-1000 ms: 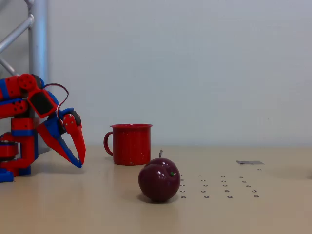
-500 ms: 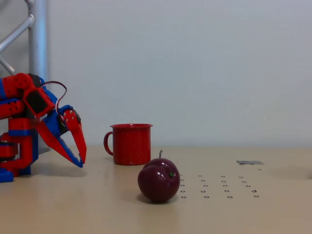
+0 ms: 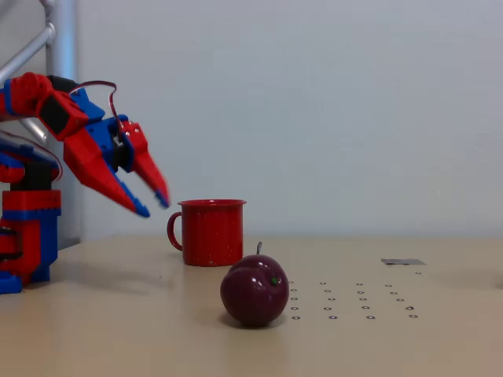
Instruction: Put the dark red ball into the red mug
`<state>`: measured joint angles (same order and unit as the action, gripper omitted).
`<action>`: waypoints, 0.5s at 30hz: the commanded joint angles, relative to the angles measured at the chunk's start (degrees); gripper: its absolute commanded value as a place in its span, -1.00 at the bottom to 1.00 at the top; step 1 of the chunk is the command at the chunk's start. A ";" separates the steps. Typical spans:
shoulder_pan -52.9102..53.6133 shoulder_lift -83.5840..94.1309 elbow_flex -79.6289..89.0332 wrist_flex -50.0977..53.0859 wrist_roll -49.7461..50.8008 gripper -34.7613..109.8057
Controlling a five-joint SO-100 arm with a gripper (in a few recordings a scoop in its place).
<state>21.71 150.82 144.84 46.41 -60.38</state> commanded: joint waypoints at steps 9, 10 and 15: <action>5.19 -21.01 -22.41 -8.53 -8.44 -0.15; 5.10 -21.09 -22.41 -9.67 -9.05 -0.12; 5.36 -26.89 -24.35 -19.69 -12.48 -0.03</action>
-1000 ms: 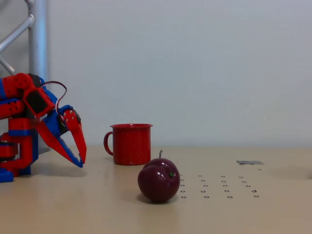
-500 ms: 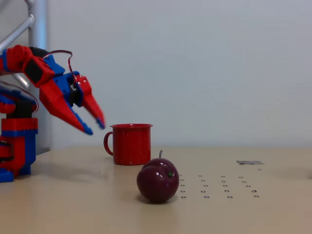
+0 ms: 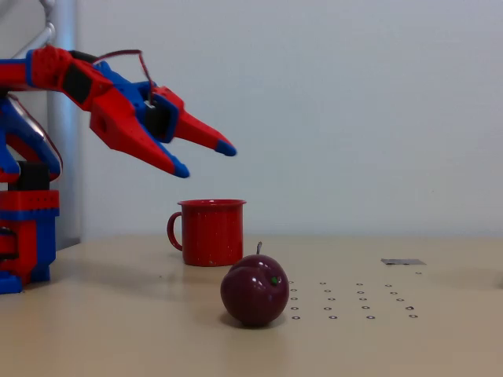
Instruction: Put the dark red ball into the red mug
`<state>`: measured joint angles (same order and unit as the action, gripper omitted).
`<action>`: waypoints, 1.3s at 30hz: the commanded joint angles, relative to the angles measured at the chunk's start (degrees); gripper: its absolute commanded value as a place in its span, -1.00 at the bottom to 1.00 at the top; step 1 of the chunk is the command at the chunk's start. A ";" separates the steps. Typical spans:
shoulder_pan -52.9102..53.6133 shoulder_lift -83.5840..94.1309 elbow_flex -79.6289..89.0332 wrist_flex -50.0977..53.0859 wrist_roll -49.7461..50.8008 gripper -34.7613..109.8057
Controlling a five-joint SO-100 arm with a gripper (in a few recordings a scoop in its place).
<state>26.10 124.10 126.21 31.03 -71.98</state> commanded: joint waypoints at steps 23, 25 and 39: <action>-0.70 -30.76 -8.79 -24.26 -17.40 0.02; 0.62 -31.55 -8.79 -24.26 -18.90 0.02; 3.52 -35.51 -10.90 -24.26 -21.27 0.02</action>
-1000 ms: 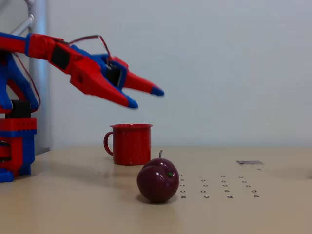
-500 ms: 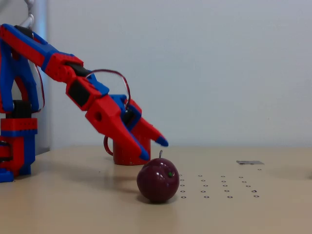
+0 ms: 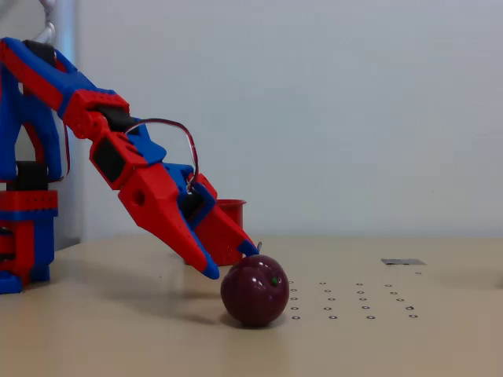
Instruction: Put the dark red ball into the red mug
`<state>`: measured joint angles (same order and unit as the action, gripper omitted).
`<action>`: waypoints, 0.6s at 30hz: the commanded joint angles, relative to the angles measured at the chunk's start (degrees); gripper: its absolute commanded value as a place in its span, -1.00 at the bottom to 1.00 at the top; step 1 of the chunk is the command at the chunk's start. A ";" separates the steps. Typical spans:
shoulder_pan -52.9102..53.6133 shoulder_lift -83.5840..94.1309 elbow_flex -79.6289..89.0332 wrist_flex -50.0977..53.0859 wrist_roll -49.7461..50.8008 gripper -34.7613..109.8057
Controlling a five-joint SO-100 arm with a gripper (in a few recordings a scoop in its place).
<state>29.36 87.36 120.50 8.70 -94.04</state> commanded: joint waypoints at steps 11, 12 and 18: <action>0.35 -3.78 -10.46 -1.76 5.10 0.03; 0.26 -4.04 -10.90 -1.76 5.27 0.03; 0.09 -6.86 -13.80 -1.76 5.10 0.05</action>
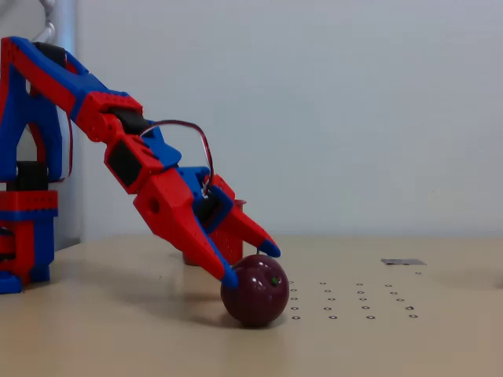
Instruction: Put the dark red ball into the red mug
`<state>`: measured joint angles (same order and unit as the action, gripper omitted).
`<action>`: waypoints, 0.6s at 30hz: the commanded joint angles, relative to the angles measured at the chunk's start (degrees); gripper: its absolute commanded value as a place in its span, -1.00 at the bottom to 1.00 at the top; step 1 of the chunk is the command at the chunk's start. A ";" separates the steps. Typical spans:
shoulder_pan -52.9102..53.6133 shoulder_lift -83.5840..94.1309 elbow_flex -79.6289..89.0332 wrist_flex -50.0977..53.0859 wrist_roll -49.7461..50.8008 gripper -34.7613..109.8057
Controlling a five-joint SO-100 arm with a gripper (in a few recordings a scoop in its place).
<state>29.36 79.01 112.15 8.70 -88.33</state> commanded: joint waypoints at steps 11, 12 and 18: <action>0.53 -1.49 -8.26 -1.76 -1.58 0.04; 0.62 -1.58 -8.26 -1.76 -1.67 0.04; 0.88 -2.29 -8.26 -1.76 -2.29 0.04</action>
<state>29.44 75.06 108.37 8.61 -89.56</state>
